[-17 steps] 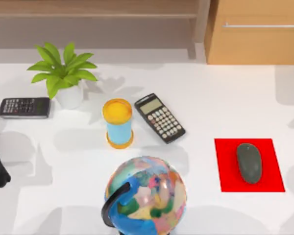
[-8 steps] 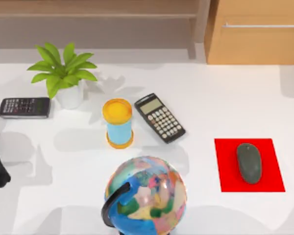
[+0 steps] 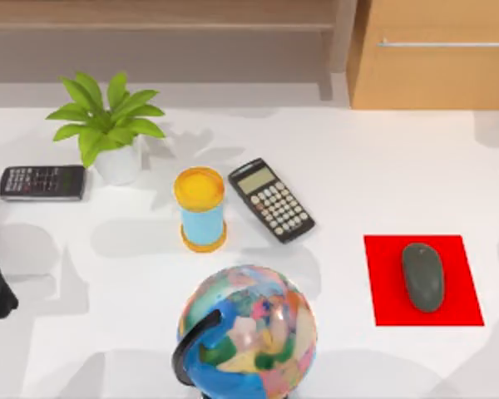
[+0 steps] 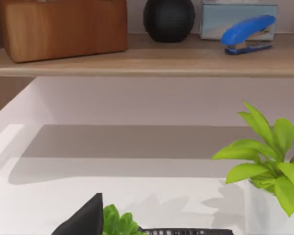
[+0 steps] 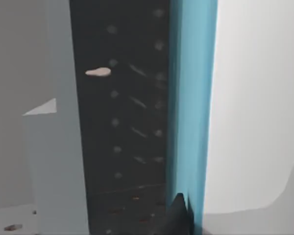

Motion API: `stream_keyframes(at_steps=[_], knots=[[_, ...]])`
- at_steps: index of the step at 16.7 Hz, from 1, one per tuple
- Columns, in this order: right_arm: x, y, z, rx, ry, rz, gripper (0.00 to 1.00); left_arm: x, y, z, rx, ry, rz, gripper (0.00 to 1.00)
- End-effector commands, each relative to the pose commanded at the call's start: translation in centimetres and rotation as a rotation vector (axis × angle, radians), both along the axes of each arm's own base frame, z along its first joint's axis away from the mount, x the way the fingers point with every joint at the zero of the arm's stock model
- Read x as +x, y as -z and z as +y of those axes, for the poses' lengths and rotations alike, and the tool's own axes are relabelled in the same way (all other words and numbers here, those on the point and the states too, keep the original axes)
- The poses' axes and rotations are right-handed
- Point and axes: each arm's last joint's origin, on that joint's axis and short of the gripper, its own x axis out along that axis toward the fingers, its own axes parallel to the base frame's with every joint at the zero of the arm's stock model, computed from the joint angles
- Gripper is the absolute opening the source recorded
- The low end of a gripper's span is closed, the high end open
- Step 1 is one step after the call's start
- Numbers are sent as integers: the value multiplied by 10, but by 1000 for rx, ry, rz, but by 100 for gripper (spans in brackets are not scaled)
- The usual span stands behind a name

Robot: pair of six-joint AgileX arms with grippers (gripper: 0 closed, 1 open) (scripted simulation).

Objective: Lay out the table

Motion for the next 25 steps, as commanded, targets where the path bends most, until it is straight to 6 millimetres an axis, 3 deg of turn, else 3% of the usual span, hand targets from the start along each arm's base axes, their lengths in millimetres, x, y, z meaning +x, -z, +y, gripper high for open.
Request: stream_keyframes(at_steps=[3,16,25], knots=[[0,0,0,0,0,0,0,0,0,0,0,0,0,100],[0,0,0,0,0,0,98,0,0,0,0,0,0,100],[-1,0,-1,0,2,0,100,0,0,0,0,0,0,100]])
